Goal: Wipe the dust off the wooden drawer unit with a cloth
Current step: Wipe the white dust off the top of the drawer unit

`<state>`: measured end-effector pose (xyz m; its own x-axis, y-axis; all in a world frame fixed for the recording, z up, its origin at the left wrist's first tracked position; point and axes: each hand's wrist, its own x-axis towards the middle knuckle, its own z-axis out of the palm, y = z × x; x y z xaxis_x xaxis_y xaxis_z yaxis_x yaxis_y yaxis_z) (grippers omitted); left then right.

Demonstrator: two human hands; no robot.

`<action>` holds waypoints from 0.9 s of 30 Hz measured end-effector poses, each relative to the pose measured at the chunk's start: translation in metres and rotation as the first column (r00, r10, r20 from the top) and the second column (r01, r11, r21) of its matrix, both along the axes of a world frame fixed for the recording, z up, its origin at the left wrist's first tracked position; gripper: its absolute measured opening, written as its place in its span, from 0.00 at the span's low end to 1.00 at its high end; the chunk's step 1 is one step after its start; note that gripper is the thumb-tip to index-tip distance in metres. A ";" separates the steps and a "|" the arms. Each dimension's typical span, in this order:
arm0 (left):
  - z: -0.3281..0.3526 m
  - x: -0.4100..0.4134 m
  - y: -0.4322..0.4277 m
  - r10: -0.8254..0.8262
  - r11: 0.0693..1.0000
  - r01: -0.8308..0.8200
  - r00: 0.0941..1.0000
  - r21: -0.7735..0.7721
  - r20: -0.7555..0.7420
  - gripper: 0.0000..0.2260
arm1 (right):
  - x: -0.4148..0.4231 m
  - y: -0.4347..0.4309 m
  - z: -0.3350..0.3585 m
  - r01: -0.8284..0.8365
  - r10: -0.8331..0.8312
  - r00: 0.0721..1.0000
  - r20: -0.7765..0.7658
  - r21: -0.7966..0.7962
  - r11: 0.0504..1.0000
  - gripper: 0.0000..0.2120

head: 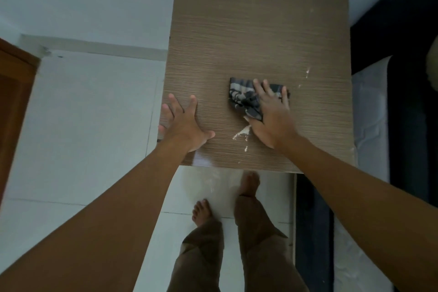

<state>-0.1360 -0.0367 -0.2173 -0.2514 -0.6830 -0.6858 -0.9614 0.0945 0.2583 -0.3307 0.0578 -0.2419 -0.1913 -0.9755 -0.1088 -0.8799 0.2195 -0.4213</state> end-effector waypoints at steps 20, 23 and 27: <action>-0.004 0.004 0.008 -0.137 0.988 0.141 0.989 -0.063 0.063 0.49 | 0.083 0.162 0.075 0.306 -0.434 0.680 0.592 0.309 0.901 0.07; -0.001 -0.001 0.020 -0.143 0.989 0.145 0.989 -0.041 0.049 0.49 | 0.049 0.166 0.102 0.558 -0.565 0.552 0.613 0.233 0.797 0.12; 0.003 -0.009 0.034 -0.135 0.991 0.135 0.991 -0.004 0.016 0.48 | -0.004 0.160 0.110 0.750 -0.701 0.554 0.448 0.097 0.655 0.08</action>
<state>-0.1450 -0.0023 -0.2145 -0.3308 -0.6471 -0.6869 -0.9437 0.2251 0.2423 -0.3348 0.2179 -0.1317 -0.7980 -0.5353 -0.2770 -0.1710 0.6418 -0.7476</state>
